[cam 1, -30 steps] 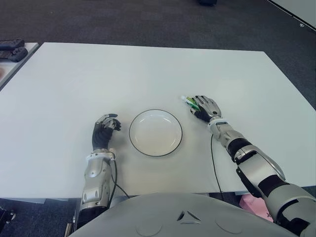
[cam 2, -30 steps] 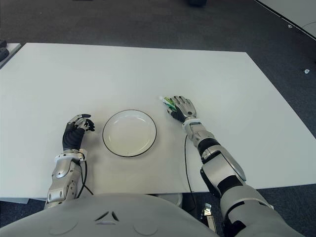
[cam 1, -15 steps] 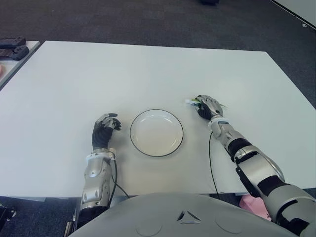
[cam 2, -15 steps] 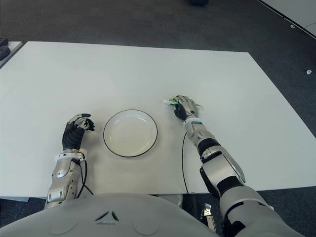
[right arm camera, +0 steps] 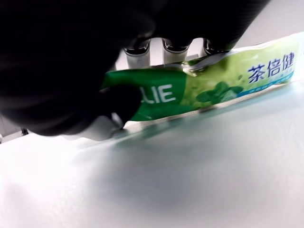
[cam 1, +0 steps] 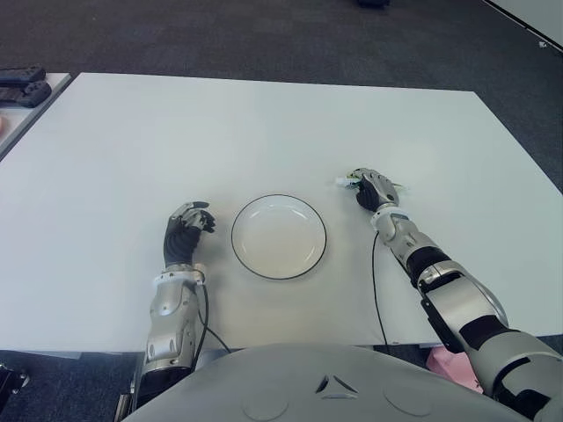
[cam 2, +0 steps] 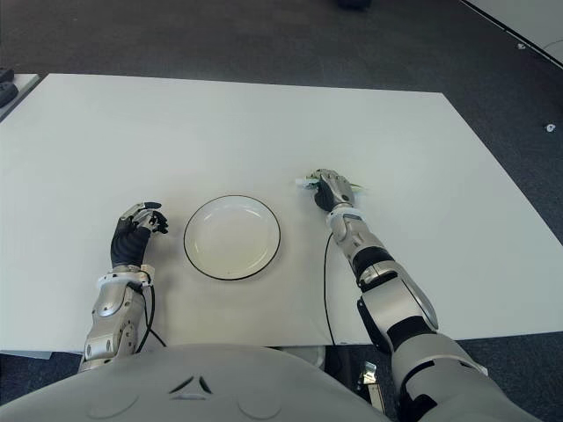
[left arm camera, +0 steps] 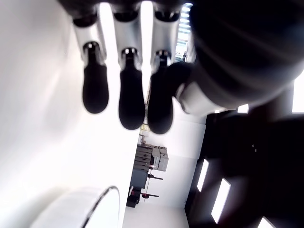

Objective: Put the toothpaste on the table into the plate.

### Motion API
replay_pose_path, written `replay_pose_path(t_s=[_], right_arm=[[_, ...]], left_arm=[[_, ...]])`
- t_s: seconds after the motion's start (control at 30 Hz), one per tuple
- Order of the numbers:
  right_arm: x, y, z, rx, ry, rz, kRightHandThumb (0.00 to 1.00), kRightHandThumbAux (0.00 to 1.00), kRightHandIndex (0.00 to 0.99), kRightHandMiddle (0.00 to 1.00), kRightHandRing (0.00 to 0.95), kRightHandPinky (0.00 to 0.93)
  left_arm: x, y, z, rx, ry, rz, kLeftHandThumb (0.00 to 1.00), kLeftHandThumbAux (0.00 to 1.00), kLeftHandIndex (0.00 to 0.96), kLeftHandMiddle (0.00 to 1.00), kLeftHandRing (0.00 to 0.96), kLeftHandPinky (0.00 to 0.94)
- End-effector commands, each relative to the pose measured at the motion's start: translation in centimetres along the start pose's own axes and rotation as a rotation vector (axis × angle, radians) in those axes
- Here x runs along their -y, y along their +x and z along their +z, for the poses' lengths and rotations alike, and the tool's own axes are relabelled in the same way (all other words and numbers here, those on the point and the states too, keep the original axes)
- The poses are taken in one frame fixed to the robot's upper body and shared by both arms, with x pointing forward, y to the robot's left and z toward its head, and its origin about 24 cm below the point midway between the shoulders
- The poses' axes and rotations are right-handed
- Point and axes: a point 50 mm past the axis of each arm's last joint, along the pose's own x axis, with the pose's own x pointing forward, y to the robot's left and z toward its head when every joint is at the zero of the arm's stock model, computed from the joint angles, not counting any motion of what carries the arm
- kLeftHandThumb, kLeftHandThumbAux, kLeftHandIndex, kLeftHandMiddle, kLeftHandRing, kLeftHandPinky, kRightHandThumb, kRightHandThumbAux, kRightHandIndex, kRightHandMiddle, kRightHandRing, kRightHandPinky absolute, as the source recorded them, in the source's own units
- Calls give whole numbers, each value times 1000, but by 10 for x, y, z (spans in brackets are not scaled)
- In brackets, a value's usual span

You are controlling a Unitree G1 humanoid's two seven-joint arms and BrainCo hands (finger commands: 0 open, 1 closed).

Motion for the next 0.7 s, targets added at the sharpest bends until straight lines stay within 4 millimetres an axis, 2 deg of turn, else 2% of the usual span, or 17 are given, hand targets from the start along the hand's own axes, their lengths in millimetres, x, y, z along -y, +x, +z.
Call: replay_pose_path(t_s=[0.03,0.23,0.7], right_arm=[[-39,-30,-29,-131,-27,184,954,653,393,519,559,733],[-36,-30,-27,-113,-17,150,954,655,387,523,557,788],[-27,-29,-26,-83,14,76,954,657,380,515,553,782]], left_arm=[[-2,-3,-9,-60,-2,17,707,719,435,620,609,591],[-2,-3,-9,-59,2,10,707,719,435,622,611,595],[-3,-5,-10,-48,8,-11,705,721,434,613,604,589]])
